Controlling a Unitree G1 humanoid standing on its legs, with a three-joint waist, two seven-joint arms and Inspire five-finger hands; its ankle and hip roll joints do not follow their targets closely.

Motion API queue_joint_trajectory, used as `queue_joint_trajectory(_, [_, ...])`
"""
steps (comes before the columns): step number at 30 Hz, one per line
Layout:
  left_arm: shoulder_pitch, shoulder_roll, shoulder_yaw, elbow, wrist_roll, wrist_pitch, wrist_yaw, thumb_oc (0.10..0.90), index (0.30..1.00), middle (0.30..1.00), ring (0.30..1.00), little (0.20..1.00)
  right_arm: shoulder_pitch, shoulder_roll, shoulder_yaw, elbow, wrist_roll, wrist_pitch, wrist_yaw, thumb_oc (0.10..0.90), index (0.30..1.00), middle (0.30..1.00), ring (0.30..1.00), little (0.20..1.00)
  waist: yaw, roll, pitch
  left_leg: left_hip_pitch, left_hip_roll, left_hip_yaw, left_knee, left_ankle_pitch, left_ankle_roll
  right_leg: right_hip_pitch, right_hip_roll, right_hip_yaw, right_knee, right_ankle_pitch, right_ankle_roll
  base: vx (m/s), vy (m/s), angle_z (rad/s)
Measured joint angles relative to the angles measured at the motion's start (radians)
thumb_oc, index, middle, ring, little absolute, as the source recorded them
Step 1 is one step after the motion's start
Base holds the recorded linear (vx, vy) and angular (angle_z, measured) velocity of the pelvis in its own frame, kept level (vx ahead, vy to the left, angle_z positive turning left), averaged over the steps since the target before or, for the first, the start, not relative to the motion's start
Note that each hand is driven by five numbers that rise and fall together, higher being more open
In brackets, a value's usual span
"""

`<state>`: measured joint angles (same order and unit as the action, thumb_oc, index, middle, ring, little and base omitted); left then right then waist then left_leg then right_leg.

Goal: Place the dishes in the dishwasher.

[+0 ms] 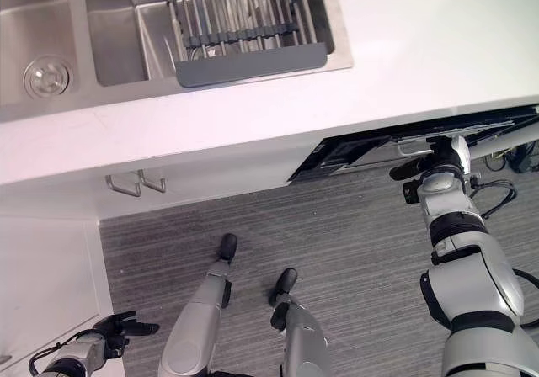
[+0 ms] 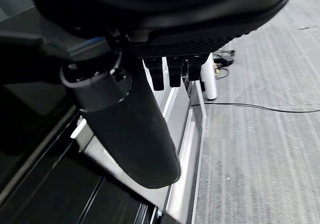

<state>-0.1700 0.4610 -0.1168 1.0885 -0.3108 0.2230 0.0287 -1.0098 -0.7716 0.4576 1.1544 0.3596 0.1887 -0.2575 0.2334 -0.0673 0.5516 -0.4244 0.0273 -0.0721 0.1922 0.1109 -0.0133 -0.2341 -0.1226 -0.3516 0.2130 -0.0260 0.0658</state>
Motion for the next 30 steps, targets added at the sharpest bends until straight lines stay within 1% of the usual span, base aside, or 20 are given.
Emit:
queue_joint_trajectory(1, [0.001, 0.0, 0.0, 0.0, 0.0, -0.002, 0.002, 0.8, 0.9, 0.9, 0.9, 0.9, 0.0, 0.002, 0.0, 0.028, 0.014, 0.001, -0.005, 0.8, 0.9, 0.9, 0.9, 0.9, 0.007, -0.002, 0.0, 0.001, -0.003, -0.003, 0.003, 0.0, 0.001, 0.003, -0.002, -0.001, -0.001, 0.0, 0.001, 0.12, 0.053, 0.1])
queue_joint_trajectory(4, [0.004, 0.001, 0.0, 0.0, 0.0, -0.007, 0.004, 0.8, 0.9, 0.9, 0.9, 0.9, 0.0, 0.004, -0.001, 0.035, 0.047, 0.001, -0.008, 0.8, 0.9, 0.9, 0.9, 0.9, 0.009, -0.002, -0.001, 0.005, -0.012, -0.003, 0.006, -0.001, 0.004, 0.009, -0.01, -0.001, -0.002, 0.001, 0.006, 0.11, 0.07, 0.04])
queue_joint_trajectory(6, [0.003, 0.005, 0.001, -0.002, 0.0, -0.011, 0.005, 0.8, 0.9, 0.9, 0.9, 0.9, 0.001, 0.012, -0.002, 0.037, 0.047, 0.001, -0.015, 0.8, 0.9, 0.9, 0.9, 0.9, 0.009, 0.009, -0.006, 0.008, -0.014, -0.002, 0.006, -0.001, 0.006, 0.014, -0.011, -0.001, -0.004, 0.003, 0.008, 0.08, 0.085, 0.01])
queue_joint_trajectory(8, [0.004, 0.009, 0.002, -0.002, 0.0, -0.018, 0.006, 0.8, 0.9, 0.9, 0.9, 0.9, 0.001, 0.018, -0.002, 0.037, 0.055, 0.001, -0.025, 0.8, 0.9, 0.9, 0.9, 0.9, 0.009, 0.008, -0.006, 0.007, -0.016, -0.003, 0.007, 0.0, 0.009, 0.016, -0.013, -0.002, -0.008, 0.005, 0.011, 0.09, 0.091, 0.01])
queue_joint_trajectory(10, [0.009, 0.009, 0.003, -0.001, -0.001, -0.028, 0.006, 0.8, 0.9, 0.9, 0.9, 0.9, 0.001, 0.034, -0.023, 0.037, 0.068, 0.001, -0.074, 0.8, 0.9, 0.9, 0.9, 0.9, 0.01, 0.01, -0.006, 0.007, -0.018, -0.006, 0.01, 0.0, 0.01, 0.028, -0.012, -0.007, -0.024, 0.008, 0.022, 0.07, 0.057, 0.03])
queue_joint_trajectory(14, [0.011, 0.01, 0.003, -0.001, -0.002, -0.028, 0.005, 0.8, 0.9, 0.9, 0.9, 0.9, 0.002, 0.04, -0.039, 0.039, 0.068, 0.004, -0.103, 0.8, 0.9, 0.9, 0.9, 0.9, 0.009, 0.01, -0.006, 0.006, -0.022, -0.017, 0.009, 0.004, 0.011, 0.029, -0.012, -0.008, -0.025, 0.009, 0.024, 0.0, -0.022, 0.06])
queue_joint_trajectory(17, [0.012, 0.009, 0.011, -0.001, -0.05, -0.026, 0.003, 0.8, 0.9, 0.9, 0.9, 0.9, 0.012, 0.05, -0.051, 0.038, 0.068, 0.002, -0.119, 0.8, 0.9, 0.9, 0.9, 0.9, 0.009, 0.01, -0.006, 0.01, -0.022, -0.019, 0.01, 0.005, 0.01, 0.034, -0.01, -0.009, -0.025, 0.009, 0.023, -0.06, -0.025, 0.03])
queue_joint_trajectory(18, [0.012, 0.009, 0.016, -0.001, -0.072, -0.021, 0.002, 0.8, 0.9, 0.9, 0.9, 0.9, 0.029, 0.064, -0.072, 0.035, 0.075, -0.016, -0.134, 0.8, 0.9, 0.9, 0.9, 0.9, 0.01, 0.01, -0.006, 0.017, -0.021, -0.019, 0.01, 0.006, 0.011, 0.04, -0.01, -0.009, -0.025, 0.009, 0.023, -0.08, 0.012, 0.02])
queue_joint_trajectory(19, [0.011, 0.006, 0.026, 0.0, -0.082, -0.012, 0.002, 0.8, 0.9, 0.9, 0.9, 0.9, 0.068, 0.082, -0.121, 0.019, 0.073, -0.048, -0.142, 0.8, 0.9, 0.9, 0.9, 0.9, 0.013, 0.01, -0.006, 0.029, -0.021, -0.017, 0.009, 0.007, 0.012, 0.05, -0.011, -0.01, -0.025, 0.011, 0.02, -0.16, 0.061, 0.05])
queue_joint_trajectory(20, [0.013, 0.002, 0.037, 0.003, -0.102, -0.004, 0.002, 0.8, 0.9, 0.9, 0.9, 0.9, 0.136, 0.112, -0.17, -0.014, 0.072, -0.103, -0.15, 0.8, 0.9, 0.9, 0.9, 0.9, 0.016, 0.01, -0.006, 0.051, -0.025, -0.017, 0.005, 0.006, 0.013, 0.072, -0.013, -0.011, -0.026, 0.01, 0.016, -0.13, 0.069, 0.04])
queue_joint_trajectory(21, [0.019, -0.001, 0.041, 0.003, -0.118, -0.001, 0.001, 0.8, 0.9, 0.9, 0.9, 0.9, 0.164, 0.138, -0.178, -0.026, 0.072, -0.136, -0.154, 0.8, 0.9, 0.9, 0.9, 0.9, 0.014, 0.009, -0.006, 0.069, -0.026, -0.016, -0.001, 0.005, 0.013, 0.086, -0.015, -0.01, -0.028, 0.009, 0.017, -0.13, 0.07, 0.01])
queue_joint_trajectory(22, [0.021, -0.015, 0.045, 0.004, -0.12, -0.005, 0.003, 0.8, 0.9, 0.9, 0.9, 0.9, 0.249, 0.188, -0.2, -0.083, 0.054, -0.187, -0.168, 0.8, 0.9, 0.9, 0.9, 0.9, 0.01, 0.012, -0.008, 0.089, -0.025, -0.011, -0.003, 0.005, 0.021, 0.103, -0.019, -0.009, -0.028, 0.007, 0.016, -0.05, 0.037, 0.01])
queue_joint_trajectory(23, [0.026, -0.023, 0.06, 0.005, -0.125, -0.012, 0.004, 0.8, 0.9, 0.9, 0.9, 0.9, 0.32, 0.21, -0.223, -0.137, 0.032, -0.241, -0.18, 0.8, 0.9, 0.9, 0.9, 0.9, 0.01, 0.012, -0.008, 0.104, -0.025, -0.012, -0.003, 0.002, 0.022, 0.121, -0.02, -0.01, -0.028, 0.003, 0.015, -0.1, 0.061, 0.03])
queue_joint_trajectory(24, [0.047, -0.051, 0.082, 0.002, -0.159, -0.04, 0.002, 0.8, 0.9, 0.9, 0.9, 0.9, 0.51, 0.314, -0.23, -0.284, -0.008, -0.35, -0.2, 0.8, 0.9, 0.9, 0.9, 0.9, 0.006, 0.012, -0.009, 0.157, -0.028, -0.01, -0.004, -0.012, 0.023, 0.176, -0.025, -0.01, -0.037, -0.005, 0.017, -0.11, 0.063, 0.03])
queue_joint_trajectory(25, [0.06, -0.065, 0.081, -0.005, -0.158, -0.057, 0.001, 0.8, 0.9, 0.9, 0.9, 0.9, 0.583, 0.368, -0.21, -0.324, -0.009, -0.378, -0.199, 0.8, 0.9, 0.9, 0.9, 0.9, -0.002, 0.012, -0.009, 0.172, -0.029, -0.007, -0.003, -0.022, 0.018, 0.19, -0.028, -0.007, -0.036, -0.011, 0.017, -0.14, 0.089, -0.02])
queue_joint_trajectory(26, [0.074, -0.078, 0.081, -0.012, -0.154, -0.08, 0.002, 0.8, 0.9, 0.9, 0.9, 0.9, 0.633, 0.422, -0.193, -0.354, -0.003, -0.402, -0.2, 0.8, 0.9, 0.9, 0.9, 0.9, -0.013, 0.012, -0.01, 0.178, -0.03, -0.005, 0.0, -0.031, 0.025, 0.195, -0.034, -0.006, -0.031, -0.024, 0.012, -0.13, 0.083, -0.08])
queue_joint_trajectory(27, [0.079, -0.088, 0.08, -0.019, -0.154, -0.099, 0.001, 0.8, 0.9, 0.9, 0.9, 0.9, 0.666, 0.461, -0.179, -0.36, -0.001, -0.403, -0.199, 0.8, 0.9, 0.9, 0.9, 0.9, -0.017, 0.013, -0.011, 0.178, -0.029, -0.001, 0.001, -0.032, 0.026, 0.192, -0.035, -0.001, -0.024, -0.027, 0.017, -0.2, 0.131, -0.1])
queue_joint_trajectory(28, [0.082, -0.105, 0.08, -0.035, -0.126, -0.123, 0.004, 0.8, 0.9, 0.9, 0.9, 0.9, 0.746, 0.536, -0.2, -0.35, 0.004, -0.422, -0.193, 0.8, 0.9, 0.9, 0.9, 0.9, -0.047, 0.019, -0.012, 0.175, -0.025, 0.014, 0.009, -0.034, 0.029, 0.181, -0.04, 0.007, -0.011, -0.031, 0.014, -0.15, 0.1, -0.1])
queue_joint_trajectory(29, [0.098, -0.118, 0.082, -0.046, -0.104, -0.136, 0.003, 0.8, 0.9, 0.9, 0.9, 0.9, 0.812, 0.58, -0.23, -0.344, 0.0, -0.447, -0.187, 0.8, 0.9, 0.9, 0.9, 0.9, -0.064, 0.023, -0.019, 0.179, -0.026, 0.024, 0.013, -0.038, 0.035, 0.176, -0.048, 0.015, 0.004, -0.036, 0.013, -0.16, 0.091, -0.15])
queue_joint_trajectory(30, [0.124, -0.141, 0.084, -0.055, -0.099, -0.15, 0.003, 0.8, 0.9, 0.9, 0.9, 0.9, 0.895, 0.602, -0.246, -0.351, -0.006, -0.482, -0.183, 0.8, 0.9, 0.9, 0.9, 0.9, -0.074, 0.037, -0.038, 0.186, -0.028, 0.042, 0.011, -0.045, 0.044, 0.173, -0.059, 0.028, 0.022, -0.047, 0.018, -0.13, 0.057, -0.2])
